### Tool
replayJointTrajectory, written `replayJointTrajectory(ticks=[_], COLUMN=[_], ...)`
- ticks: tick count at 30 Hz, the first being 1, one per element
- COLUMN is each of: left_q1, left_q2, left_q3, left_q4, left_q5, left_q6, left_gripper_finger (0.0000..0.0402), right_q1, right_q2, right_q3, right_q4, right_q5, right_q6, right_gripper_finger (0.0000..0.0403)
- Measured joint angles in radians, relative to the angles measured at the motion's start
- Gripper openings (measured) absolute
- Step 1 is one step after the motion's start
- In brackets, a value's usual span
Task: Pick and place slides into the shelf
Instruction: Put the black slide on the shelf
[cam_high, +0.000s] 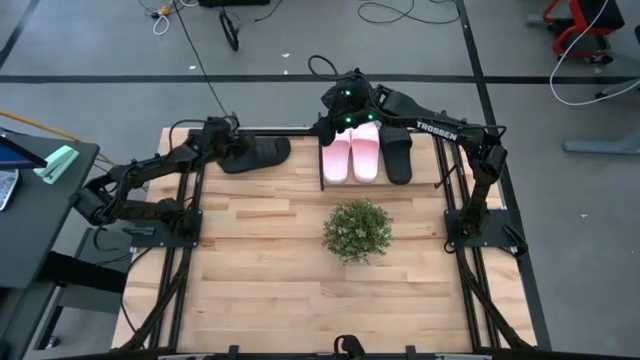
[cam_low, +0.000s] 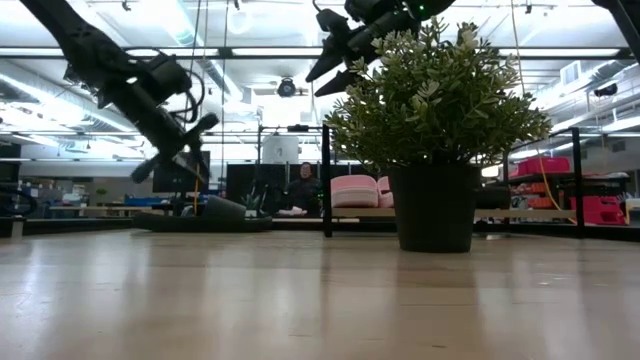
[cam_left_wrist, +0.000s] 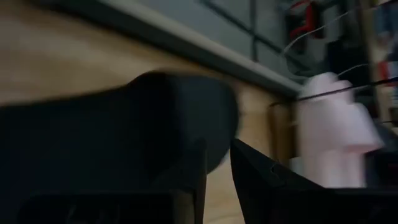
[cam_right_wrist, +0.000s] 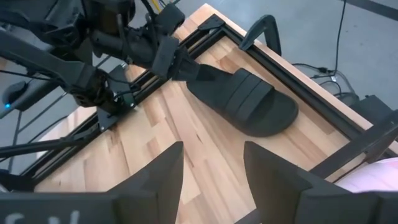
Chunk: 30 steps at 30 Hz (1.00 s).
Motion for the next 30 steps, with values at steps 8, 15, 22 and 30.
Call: replayJointTrajectory(ticks=[8,15,22,30], left_q1=[0.004,0.017,0.01,-0.004], left_q2=[0.011,0.082,0.159,0.235], left_q3=[-0.022,-0.022,-0.022,-0.022], left_q4=[-0.013,-0.005,0.156,0.216], left_q5=[0.0,-0.002,0.058,0.062], left_q6=[-0.001,-0.022,-0.102,-0.135], left_gripper_finger=[0.0112,0.0172,0.0208,0.0207], right_q1=[0.0,0.006,0.021,0.032], right_q2=[0.0,0.0,0.0,0.0], right_q3=[0.0,0.0,0.0,0.0], right_q4=[0.0,0.0,0.0,0.0], right_q5=[0.0,0.001,0.001,0.004], right_q6=[0.023,0.026,0.025,0.03], right_gripper_finger=[0.0174,0.0174,0.0174,0.0174])
